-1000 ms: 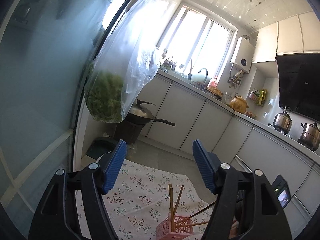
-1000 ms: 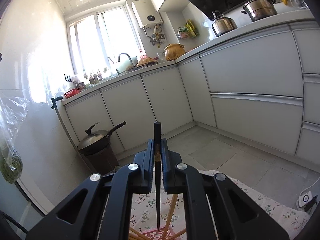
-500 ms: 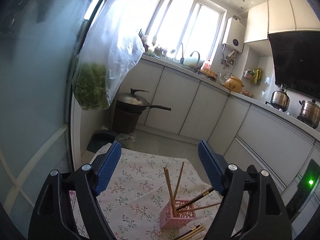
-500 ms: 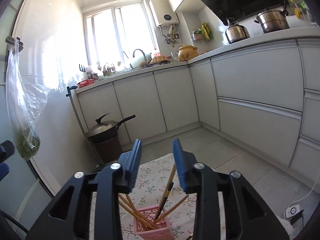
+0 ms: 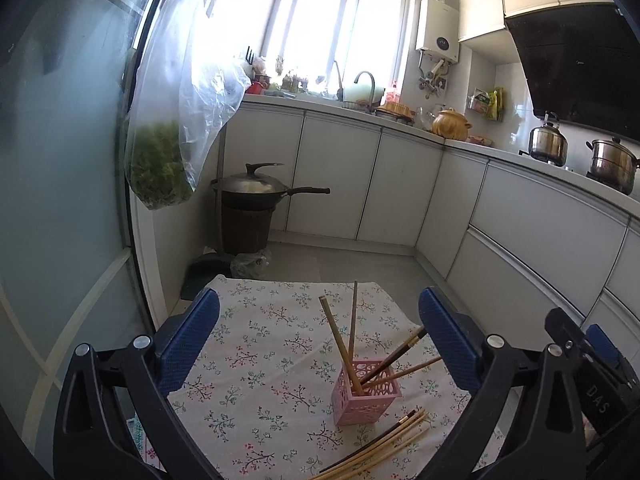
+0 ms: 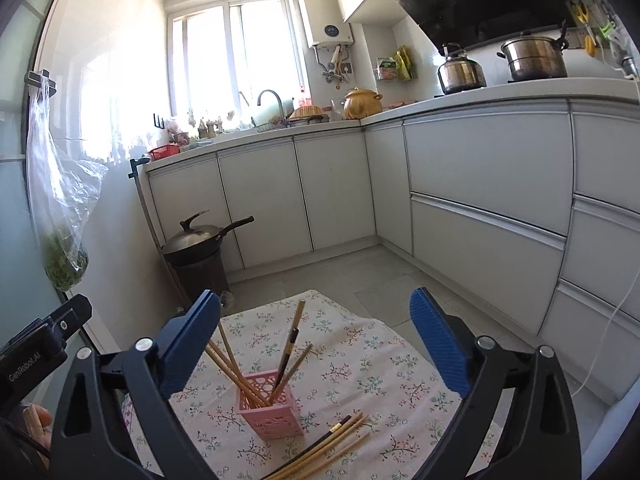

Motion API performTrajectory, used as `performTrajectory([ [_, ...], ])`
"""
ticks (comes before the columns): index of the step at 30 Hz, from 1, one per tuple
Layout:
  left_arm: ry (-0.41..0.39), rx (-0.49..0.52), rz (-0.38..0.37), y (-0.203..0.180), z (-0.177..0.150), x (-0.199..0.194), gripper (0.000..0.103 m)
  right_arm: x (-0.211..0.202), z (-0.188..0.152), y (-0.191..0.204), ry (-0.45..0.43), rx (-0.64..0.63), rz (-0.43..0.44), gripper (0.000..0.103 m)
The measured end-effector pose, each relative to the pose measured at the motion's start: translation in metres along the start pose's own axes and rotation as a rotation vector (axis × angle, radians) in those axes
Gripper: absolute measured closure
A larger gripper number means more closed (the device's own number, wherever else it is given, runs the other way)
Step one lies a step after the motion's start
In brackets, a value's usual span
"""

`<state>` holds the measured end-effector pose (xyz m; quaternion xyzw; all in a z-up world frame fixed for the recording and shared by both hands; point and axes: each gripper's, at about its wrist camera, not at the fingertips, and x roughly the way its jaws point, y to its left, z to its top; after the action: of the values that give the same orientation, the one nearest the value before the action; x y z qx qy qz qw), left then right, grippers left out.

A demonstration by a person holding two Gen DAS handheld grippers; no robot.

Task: Organize utensils
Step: 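Withdraw both open tools from the holder toward the pile, then lower the left tool onto the pile and grasp a wooden chopstick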

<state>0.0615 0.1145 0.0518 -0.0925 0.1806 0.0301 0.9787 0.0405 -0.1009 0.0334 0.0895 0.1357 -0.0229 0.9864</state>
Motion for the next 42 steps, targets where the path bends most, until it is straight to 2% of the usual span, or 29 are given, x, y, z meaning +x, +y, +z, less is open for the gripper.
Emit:
performTrajectory([
  [4, 0.122, -0.004, -0.066, 0.000, -0.010, 0.018, 0.007, -0.019, -0.019, -0.042, 0.078, 0.007, 0.001, 0.007],
  [8, 0.261, 0.033, -0.120, -0.013, -0.030, 0.039, 0.007, -0.025, -0.046, -0.091, 0.173, 0.028, -0.063, 0.007],
  [10, 0.321, 0.106, -0.144, -0.028, -0.043, 0.048, 0.007, -0.024, -0.055, -0.114, 0.221, 0.060, -0.079, 0.007],
  [13, 0.445, 0.252, -0.220, -0.059, -0.076, 0.063, 0.007, -0.028, -0.055, -0.139, 0.224, 0.128, -0.099, 0.007],
  [15, 0.565, 0.364, -0.298, -0.085, -0.109, 0.073, 0.007, -0.033, -0.048, -0.151, 0.212, 0.171, -0.088, 0.007],
  [16, 0.596, 0.419, -0.311, -0.097, -0.125, 0.076, 0.007, -0.037, -0.045, -0.154, 0.202, 0.188, -0.083, 0.007],
  [20, 0.645, 0.631, -0.350, -0.139, -0.181, 0.083, 0.009, -0.043, -0.037, -0.166, 0.203, 0.231, -0.048, 0.007],
  [23, 0.658, 0.747, -0.363, -0.161, -0.205, 0.092, 0.010, -0.042, -0.037, -0.175, 0.231, 0.252, -0.038, 0.007],
  [28, 0.704, 0.810, -0.333, -0.186, -0.214, 0.126, 0.010, -0.027, -0.041, -0.205, 0.349, 0.402, 0.009, 0.007],
  [31, 0.730, 0.894, -0.280, -0.207, -0.217, 0.154, 0.011, -0.016, -0.048, -0.225, 0.422, 0.511, 0.026, 0.007],
  [36, 0.793, 0.902, -0.256, -0.236, -0.217, 0.198, 0.012, -0.015, -0.047, -0.245, 0.423, 0.572, -0.003, 0.007],
  [37, 0.817, 0.896, -0.260, -0.241, -0.218, 0.206, 0.016, -0.016, -0.047, -0.247, 0.422, 0.574, -0.004, 0.007],
  [39, 0.880, 0.876, -0.257, -0.246, -0.220, 0.221, 0.033, -0.014, -0.047, -0.252, 0.434, 0.578, -0.009, 0.007],
  [40, 0.912, 0.862, -0.250, -0.248, -0.222, 0.229, 0.046, -0.013, -0.048, -0.254, 0.444, 0.580, -0.012, 0.007],
  [42, 0.942, 0.841, -0.225, -0.250, -0.224, 0.242, 0.058, -0.009, -0.052, -0.257, 0.471, 0.589, -0.012, 0.007],
])
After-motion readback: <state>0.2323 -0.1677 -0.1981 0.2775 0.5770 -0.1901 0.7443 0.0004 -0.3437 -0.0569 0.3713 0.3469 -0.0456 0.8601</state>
